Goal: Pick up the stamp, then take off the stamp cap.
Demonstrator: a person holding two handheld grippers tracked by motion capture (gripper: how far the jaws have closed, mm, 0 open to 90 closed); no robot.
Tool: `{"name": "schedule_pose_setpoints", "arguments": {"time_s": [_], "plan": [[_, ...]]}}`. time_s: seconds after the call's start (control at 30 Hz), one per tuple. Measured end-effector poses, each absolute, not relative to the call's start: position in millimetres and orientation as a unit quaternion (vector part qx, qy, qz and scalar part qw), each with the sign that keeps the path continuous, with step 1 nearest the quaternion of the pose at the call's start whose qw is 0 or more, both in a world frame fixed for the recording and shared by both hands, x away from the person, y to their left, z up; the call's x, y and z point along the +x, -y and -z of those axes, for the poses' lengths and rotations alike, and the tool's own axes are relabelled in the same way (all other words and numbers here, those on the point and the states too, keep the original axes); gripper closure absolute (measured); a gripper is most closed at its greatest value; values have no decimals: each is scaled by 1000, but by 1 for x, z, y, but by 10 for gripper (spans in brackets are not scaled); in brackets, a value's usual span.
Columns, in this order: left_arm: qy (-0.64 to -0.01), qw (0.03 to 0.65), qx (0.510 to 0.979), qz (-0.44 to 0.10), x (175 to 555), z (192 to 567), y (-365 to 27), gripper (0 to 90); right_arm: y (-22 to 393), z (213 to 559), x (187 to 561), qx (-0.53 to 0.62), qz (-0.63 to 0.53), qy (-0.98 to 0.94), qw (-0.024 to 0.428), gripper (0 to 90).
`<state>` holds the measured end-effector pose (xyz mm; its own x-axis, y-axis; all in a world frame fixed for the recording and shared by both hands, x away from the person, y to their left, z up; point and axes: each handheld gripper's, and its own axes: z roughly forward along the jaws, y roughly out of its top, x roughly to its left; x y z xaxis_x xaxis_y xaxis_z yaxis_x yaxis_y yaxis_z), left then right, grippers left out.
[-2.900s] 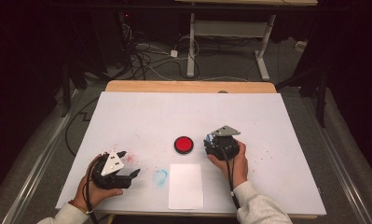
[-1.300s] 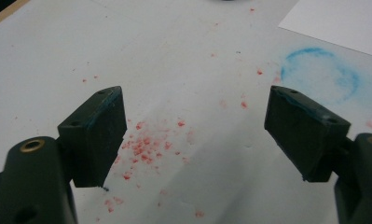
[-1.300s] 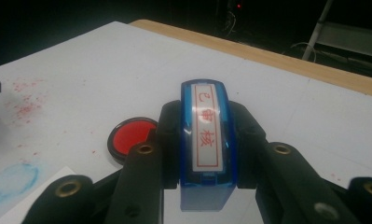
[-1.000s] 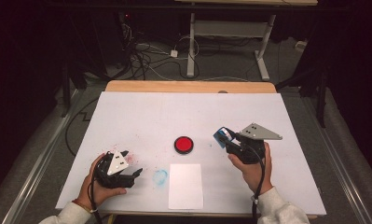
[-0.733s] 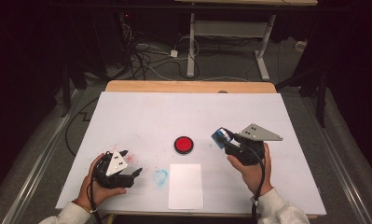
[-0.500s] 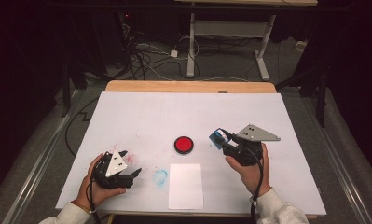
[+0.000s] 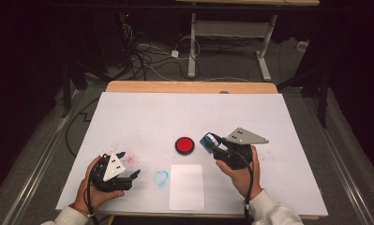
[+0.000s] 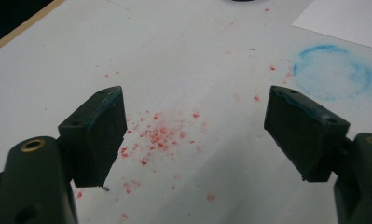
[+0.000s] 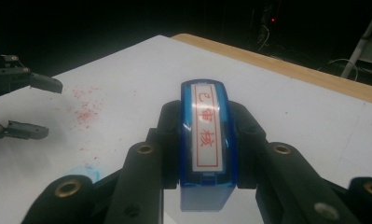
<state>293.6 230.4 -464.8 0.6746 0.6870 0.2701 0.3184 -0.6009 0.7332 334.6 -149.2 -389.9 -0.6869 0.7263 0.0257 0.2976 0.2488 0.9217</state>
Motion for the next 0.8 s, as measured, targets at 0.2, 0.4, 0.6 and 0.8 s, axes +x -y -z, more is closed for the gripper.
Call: {"name": "schedule_pose_setpoints", "arguments": {"time_s": [0.2, 0.4, 0.6, 0.8], "plan": [[-296, 353, 843, -276, 291, 462, -227, 203, 143, 394, 335, 333, -513, -764, 205, 699], [-285, 382, 836, -272, 297, 458, -210, 202, 135, 396, 338, 332, -518, -762, 200, 699], [-266, 393, 836, -277, 314, 458, -179, 195, 122, 403, 346, 347, -524, -754, 189, 699], [-258, 390, 845, -261, 338, 465, -154, 195, 110, 412, 360, 356, -518, -754, 189, 699]]}}
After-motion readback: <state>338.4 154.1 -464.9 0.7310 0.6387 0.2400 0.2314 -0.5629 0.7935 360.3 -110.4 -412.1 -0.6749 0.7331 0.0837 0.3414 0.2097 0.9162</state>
